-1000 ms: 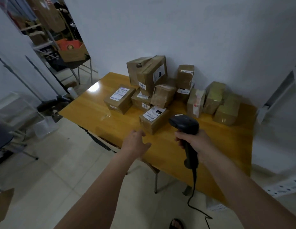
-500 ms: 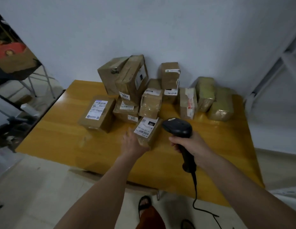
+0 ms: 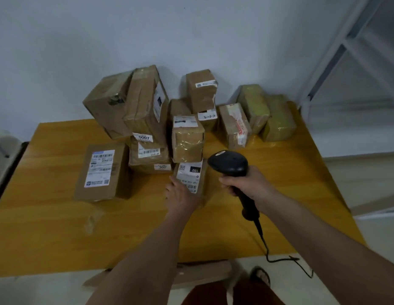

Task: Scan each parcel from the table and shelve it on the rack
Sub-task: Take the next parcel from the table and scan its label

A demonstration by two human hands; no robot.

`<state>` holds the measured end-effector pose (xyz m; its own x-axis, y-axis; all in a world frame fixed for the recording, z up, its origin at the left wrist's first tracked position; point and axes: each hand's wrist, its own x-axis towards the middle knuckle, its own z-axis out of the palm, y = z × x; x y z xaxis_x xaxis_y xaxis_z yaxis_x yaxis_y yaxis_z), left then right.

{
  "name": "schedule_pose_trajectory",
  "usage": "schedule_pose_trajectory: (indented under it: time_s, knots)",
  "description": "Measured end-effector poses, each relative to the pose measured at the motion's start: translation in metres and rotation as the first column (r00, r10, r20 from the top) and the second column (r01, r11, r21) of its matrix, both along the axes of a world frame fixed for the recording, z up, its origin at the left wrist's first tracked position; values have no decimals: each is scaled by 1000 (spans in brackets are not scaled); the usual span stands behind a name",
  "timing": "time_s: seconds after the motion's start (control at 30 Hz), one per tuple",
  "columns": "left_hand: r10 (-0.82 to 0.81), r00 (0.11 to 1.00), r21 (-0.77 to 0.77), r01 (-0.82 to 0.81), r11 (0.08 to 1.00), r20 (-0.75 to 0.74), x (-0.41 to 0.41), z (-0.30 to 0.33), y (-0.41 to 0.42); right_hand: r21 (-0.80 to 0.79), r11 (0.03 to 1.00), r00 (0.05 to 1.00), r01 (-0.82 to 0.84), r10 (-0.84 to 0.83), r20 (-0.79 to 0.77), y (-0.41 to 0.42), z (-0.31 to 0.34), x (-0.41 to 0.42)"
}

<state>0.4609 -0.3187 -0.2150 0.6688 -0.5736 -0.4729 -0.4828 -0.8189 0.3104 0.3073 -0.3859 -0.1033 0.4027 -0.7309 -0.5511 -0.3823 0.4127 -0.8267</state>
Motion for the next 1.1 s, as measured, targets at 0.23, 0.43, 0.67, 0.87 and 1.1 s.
schedule_pose_trajectory:
  time_s: [0.23, 0.43, 0.67, 0.87, 1.1]
  knots:
    - [-483, 874, 184, 485, 855, -60, 13, 9, 5, 21, 995, 993, 96, -94, -64, -3, -15, -16]
    - [-788, 616, 209, 771, 602, -6, 11, 16, 0, 16, 994, 989, 109, -107, -106, -4, -34, -21]
    - [-450, 893, -113, 450, 886, 23, 4, 12, 14, 47, 992, 985, 113, -106, -135, -4, -54, -16]
    - [529, 447, 127, -666, 735, -721, -20, 0, 30, 8, 999, 974, 47, -44, -224, -11, -68, 2]
    - [427, 283, 194, -592, 782, -859, -34, -15, 30, 78, 995, 968, -55, 72, -240, -8, -74, 8]
